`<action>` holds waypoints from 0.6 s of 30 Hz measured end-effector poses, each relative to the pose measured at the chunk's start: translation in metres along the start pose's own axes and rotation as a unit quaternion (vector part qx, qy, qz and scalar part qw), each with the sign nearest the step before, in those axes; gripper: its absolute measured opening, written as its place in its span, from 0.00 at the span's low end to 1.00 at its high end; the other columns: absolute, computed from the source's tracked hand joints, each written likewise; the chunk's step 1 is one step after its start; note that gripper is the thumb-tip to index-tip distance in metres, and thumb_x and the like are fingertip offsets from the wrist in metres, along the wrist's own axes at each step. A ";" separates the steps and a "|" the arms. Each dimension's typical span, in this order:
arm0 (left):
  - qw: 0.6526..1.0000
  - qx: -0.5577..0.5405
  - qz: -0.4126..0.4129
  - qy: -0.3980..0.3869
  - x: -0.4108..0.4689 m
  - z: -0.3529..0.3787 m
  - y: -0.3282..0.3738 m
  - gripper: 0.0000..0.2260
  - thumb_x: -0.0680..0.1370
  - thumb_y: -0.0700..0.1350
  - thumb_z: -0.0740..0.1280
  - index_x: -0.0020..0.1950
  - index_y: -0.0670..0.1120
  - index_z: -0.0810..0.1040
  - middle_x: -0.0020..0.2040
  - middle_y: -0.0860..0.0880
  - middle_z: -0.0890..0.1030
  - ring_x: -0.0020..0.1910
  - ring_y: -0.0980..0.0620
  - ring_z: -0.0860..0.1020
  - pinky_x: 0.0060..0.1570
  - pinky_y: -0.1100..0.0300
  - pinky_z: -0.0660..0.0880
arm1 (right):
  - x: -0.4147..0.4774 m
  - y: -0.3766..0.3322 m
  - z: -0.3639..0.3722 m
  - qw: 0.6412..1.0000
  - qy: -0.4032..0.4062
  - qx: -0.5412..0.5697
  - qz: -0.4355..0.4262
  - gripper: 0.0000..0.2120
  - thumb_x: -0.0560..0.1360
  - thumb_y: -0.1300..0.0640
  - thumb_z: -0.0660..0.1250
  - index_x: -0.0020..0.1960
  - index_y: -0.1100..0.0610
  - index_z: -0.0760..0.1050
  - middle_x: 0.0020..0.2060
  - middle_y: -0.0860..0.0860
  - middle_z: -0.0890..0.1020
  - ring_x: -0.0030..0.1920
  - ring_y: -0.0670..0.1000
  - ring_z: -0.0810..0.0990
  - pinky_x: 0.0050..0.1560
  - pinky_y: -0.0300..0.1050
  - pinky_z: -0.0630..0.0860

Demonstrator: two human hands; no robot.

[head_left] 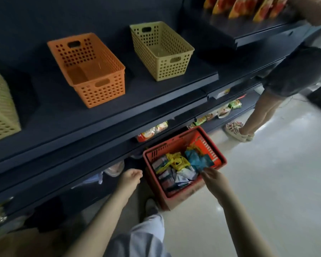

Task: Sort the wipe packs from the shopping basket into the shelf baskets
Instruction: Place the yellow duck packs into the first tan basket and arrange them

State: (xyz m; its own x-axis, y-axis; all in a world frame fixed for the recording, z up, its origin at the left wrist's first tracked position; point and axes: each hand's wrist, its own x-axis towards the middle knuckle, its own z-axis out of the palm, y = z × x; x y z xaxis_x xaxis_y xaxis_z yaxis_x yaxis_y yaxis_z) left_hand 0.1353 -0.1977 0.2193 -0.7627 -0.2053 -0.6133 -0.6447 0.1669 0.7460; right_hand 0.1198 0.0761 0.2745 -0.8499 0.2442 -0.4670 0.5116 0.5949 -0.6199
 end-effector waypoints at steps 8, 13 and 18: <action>0.994 -0.025 -0.106 -0.020 0.060 0.084 -0.009 0.06 0.82 0.46 0.61 0.48 0.48 0.76 0.45 0.49 0.79 0.43 0.51 0.75 0.37 0.61 0.70 | 0.123 0.034 -0.008 0.987 -0.138 -0.045 0.065 0.12 0.79 0.52 0.61 0.55 0.56 0.79 0.51 0.54 0.82 0.49 0.51 0.78 0.56 0.46 0.75; 0.994 0.026 -0.100 -0.024 0.112 0.127 -0.006 0.08 0.81 0.46 0.61 0.45 0.47 0.76 0.45 0.45 0.76 0.46 0.49 0.75 0.46 0.57 0.70 | 0.184 0.050 0.004 0.981 -0.155 -0.112 0.034 0.08 0.80 0.58 0.60 0.49 0.58 0.78 0.47 0.54 0.82 0.44 0.54 0.79 0.46 0.50 0.77; 0.993 0.082 -0.083 -0.020 0.195 0.184 -0.029 0.12 0.81 0.45 0.63 0.61 0.42 0.78 0.57 0.45 0.79 0.58 0.49 0.76 0.58 0.58 0.70 | 0.270 0.093 0.061 0.975 -0.187 -0.108 0.056 0.16 0.80 0.54 0.61 0.65 0.57 0.74 0.58 0.57 0.80 0.56 0.58 0.79 0.50 0.43 0.73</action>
State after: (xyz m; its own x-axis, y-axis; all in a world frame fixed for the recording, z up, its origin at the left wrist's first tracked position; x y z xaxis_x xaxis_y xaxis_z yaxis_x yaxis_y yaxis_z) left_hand -0.0041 -0.0652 0.0301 -0.6450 -0.2058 -0.7359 -0.7584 0.2903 0.5835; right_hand -0.0543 0.1507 0.0516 -0.6638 0.0451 -0.7466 0.5261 0.7376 -0.4232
